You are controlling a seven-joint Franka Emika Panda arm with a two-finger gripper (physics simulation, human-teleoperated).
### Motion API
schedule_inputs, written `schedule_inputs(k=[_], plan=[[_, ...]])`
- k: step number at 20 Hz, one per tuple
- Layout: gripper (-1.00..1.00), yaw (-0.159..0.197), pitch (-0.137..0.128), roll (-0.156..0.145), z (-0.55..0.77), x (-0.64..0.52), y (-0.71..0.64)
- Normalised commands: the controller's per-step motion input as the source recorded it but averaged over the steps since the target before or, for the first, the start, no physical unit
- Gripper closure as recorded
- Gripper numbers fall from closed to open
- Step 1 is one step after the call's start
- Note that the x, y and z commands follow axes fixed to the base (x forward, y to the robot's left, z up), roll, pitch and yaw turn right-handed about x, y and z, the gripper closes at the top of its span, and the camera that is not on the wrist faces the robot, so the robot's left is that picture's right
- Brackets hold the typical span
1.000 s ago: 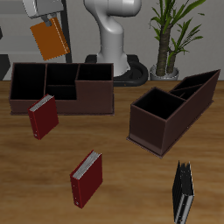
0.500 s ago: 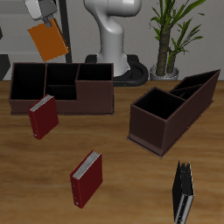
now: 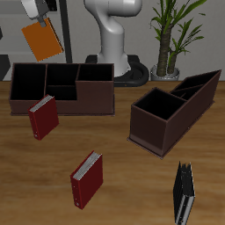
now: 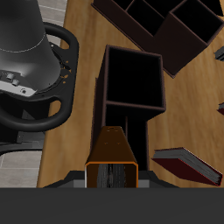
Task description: Place the orange book into the back desk caddy's back compartment
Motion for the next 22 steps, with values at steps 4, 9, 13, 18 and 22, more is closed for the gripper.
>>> schedule_inputs(k=[4, 9, 13, 18, 22], plan=[[1.0, -0.006, -0.015, -0.018, 0.04, -0.06, -0.01], [1.0, 0.007, -0.005, -0.026, -0.01, -0.01, -0.08], [1.0, 0.057, -0.029, -0.007, -0.02, 0.02, -0.04], [1.0, -0.043, -0.003, 0.004, 0.0, 0.01, -0.06], [1.0, -0.04, 0.011, -0.036, -0.13, 0.04, -0.23]])
